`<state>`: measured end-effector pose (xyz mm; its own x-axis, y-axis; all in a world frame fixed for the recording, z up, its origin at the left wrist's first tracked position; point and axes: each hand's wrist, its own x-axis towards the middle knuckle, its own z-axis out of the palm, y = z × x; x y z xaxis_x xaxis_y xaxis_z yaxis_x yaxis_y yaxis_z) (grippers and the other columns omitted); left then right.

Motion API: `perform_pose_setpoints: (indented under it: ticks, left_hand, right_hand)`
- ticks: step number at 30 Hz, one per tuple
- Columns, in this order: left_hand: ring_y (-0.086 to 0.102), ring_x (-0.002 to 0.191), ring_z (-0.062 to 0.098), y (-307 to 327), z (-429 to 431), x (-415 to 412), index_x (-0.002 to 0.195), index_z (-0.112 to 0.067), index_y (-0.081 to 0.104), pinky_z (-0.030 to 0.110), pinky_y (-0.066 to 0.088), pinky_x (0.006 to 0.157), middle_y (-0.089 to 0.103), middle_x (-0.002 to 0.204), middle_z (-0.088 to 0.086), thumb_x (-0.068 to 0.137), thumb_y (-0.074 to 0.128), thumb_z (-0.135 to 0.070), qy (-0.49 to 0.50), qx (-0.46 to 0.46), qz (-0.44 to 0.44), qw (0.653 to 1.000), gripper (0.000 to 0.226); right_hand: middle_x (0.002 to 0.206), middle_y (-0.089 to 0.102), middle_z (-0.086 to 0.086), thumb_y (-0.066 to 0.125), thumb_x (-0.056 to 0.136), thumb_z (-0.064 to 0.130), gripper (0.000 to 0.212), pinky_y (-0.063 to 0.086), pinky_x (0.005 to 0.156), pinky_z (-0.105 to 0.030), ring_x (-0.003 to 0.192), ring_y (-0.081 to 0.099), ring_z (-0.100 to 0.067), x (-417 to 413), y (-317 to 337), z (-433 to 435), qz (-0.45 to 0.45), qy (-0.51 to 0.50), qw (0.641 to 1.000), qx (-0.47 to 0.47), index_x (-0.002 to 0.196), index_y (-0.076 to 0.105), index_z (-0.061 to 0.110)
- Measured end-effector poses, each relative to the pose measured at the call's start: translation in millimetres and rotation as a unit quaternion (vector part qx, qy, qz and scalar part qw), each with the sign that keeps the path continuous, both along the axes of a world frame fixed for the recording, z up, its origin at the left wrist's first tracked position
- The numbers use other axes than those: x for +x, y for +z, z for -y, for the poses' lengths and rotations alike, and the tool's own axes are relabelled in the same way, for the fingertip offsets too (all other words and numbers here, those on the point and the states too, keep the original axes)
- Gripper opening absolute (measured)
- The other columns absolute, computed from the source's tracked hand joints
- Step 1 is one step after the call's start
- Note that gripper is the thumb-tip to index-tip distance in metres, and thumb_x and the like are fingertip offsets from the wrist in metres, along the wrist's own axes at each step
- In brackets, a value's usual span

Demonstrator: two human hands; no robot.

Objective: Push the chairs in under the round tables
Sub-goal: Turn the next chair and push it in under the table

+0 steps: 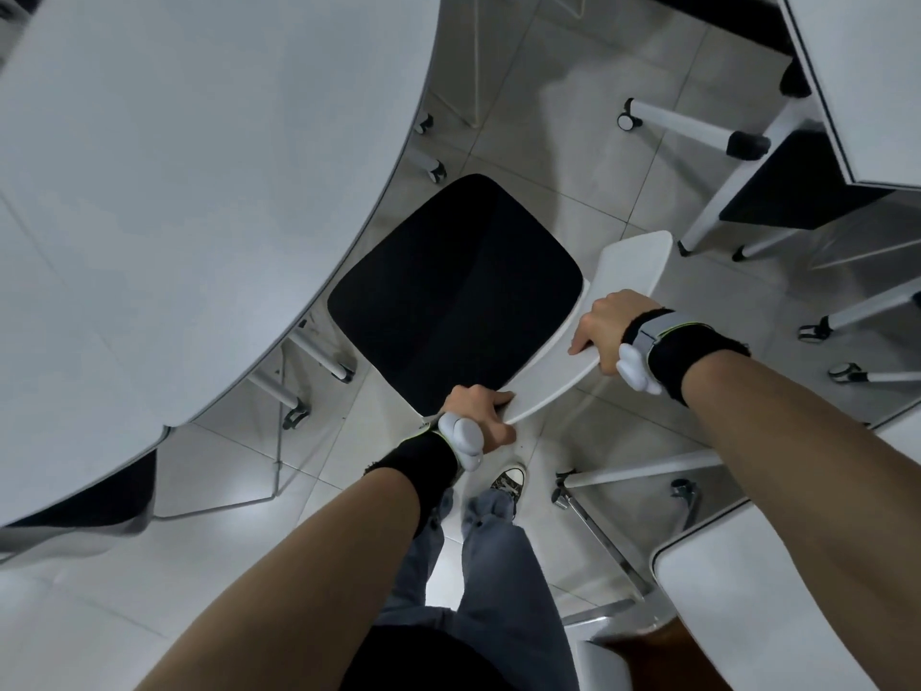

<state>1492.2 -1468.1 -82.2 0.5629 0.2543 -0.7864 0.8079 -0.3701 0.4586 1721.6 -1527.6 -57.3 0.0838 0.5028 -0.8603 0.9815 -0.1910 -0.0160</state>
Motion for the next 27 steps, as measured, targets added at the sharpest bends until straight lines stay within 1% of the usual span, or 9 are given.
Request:
perform_pose_setpoints:
  ticks: [3, 7, 10, 13, 16, 18, 21, 24, 27]
  left_hand:
    - [0.064, 0.096, 0.019, -1.4, -8.1, 8.4, 0.133, -0.035, 0.054, 0.031, 0.055, 0.084, 0.07, 0.106, 0.0, 0.07, 0.064, -0.025, 0.007, -0.002, -0.002, 1.0, 0.065]
    - [0.064, 0.1, 0.02, -4.0, -12.4, 15.8, 0.135, -0.032, 0.053, 0.033, 0.054, 0.087, 0.069, 0.111, 0.001, 0.069, 0.066, -0.026, 0.009, 0.001, 0.002, 1.0, 0.067]
    - [0.063, 0.1, 0.021, -4.0, -15.7, 21.5, 0.135, -0.034, 0.051, 0.034, 0.054, 0.087, 0.069, 0.111, 0.002, 0.067, 0.064, -0.028, 0.009, 0.0, -0.011, 1.0, 0.07]
    - [0.064, 0.1, 0.022, -1.3, -15.3, 28.9, 0.133, -0.039, 0.051, 0.032, 0.054, 0.085, 0.069, 0.109, 0.001, 0.06, 0.061, -0.03, 0.02, 0.007, -0.027, 0.999, 0.075]
    - [0.064, 0.102, 0.021, -0.2, -13.5, 27.1, 0.129, -0.041, 0.055, 0.031, 0.053, 0.088, 0.07, 0.108, 0.0, 0.059, 0.061, -0.03, 0.028, 0.022, -0.043, 0.998, 0.071]
    - [0.066, 0.1, 0.021, -1.8, -13.8, 26.0, 0.126, -0.04, 0.058, 0.032, 0.053, 0.088, 0.071, 0.106, 0.001, 0.058, 0.063, -0.031, 0.044, 0.03, -0.044, 0.998, 0.068]
    - [0.065, 0.104, 0.018, -3.1, -16.8, 28.8, 0.124, -0.044, 0.057, 0.029, 0.052, 0.087, 0.069, 0.114, -0.002, 0.057, 0.065, -0.029, 0.037, 0.056, -0.054, 0.996, 0.069]
    - [0.06, 0.113, 0.021, -2.0, -18.6, 31.8, 0.13, -0.043, 0.053, 0.034, 0.048, 0.096, 0.064, 0.126, 0.001, 0.063, 0.07, -0.031, 0.024, 0.036, -0.067, 0.997, 0.07]
    - [0.061, 0.11, 0.02, 1.5, -19.7, 30.9, 0.132, -0.042, 0.051, 0.032, 0.049, 0.094, 0.065, 0.124, -0.001, 0.065, 0.069, -0.033, 0.022, 0.028, -0.067, 0.997, 0.07]
  right_hand:
    - [0.113, 0.067, 0.007, 0.071, 0.06, 0.031, 0.066, 0.038, 0.073, -0.022, 0.096, 0.062, -0.017, 9.4, -2.0, -12.9, 0.0, 0.017, 1.0, 0.0, 0.124, 0.061, 0.04]
    - [0.112, 0.068, 0.005, 0.072, 0.058, 0.033, 0.068, 0.043, 0.075, -0.023, 0.095, 0.063, -0.018, 18.4, -2.4, -24.8, -0.011, 0.038, 0.999, -0.001, 0.125, 0.061, 0.038]
    - [0.11, 0.069, 0.003, 0.071, 0.059, 0.031, 0.065, 0.047, 0.076, -0.024, 0.094, 0.063, -0.019, 27.7, -1.4, -33.0, -0.025, 0.065, 0.998, 0.001, 0.123, 0.063, 0.033]
    - [0.111, 0.067, 0.0, 0.069, 0.06, 0.03, 0.064, 0.042, 0.074, -0.025, 0.098, 0.062, -0.022, 34.0, -2.2, -35.0, -0.041, 0.082, 0.996, 0.007, 0.124, 0.062, 0.032]
    - [0.117, 0.064, -0.001, 0.068, 0.065, 0.032, 0.062, 0.046, 0.082, -0.029, 0.104, 0.06, -0.025, 31.0, -4.0, -33.1, -0.058, 0.099, 0.993, 0.013, 0.127, 0.059, 0.03]
    - [0.115, 0.066, -0.002, 0.064, 0.066, 0.031, 0.054, 0.05, 0.085, -0.033, 0.101, 0.062, -0.026, 31.0, -6.0, -31.2, -0.069, 0.12, 0.99, 0.035, 0.12, 0.063, 0.028]
    - [0.106, 0.069, -0.003, 0.059, 0.066, 0.032, 0.043, 0.053, 0.081, -0.036, 0.094, 0.064, -0.028, 34.3, -4.8, -35.0, -0.075, 0.149, 0.984, 0.066, 0.108, 0.068, 0.025]
    - [0.108, 0.069, -0.003, 0.059, 0.067, 0.034, 0.047, 0.054, 0.083, -0.038, 0.096, 0.064, -0.029, 36.1, -3.5, -37.0, -0.078, 0.166, 0.981, 0.058, 0.112, 0.067, 0.024]
    - [0.107, 0.069, -0.003, 0.058, 0.066, 0.035, 0.048, 0.054, 0.083, -0.037, 0.094, 0.064, -0.028, 35.0, -1.0, -37.6, -0.074, 0.164, 0.982, 0.051, 0.112, 0.068, 0.025]
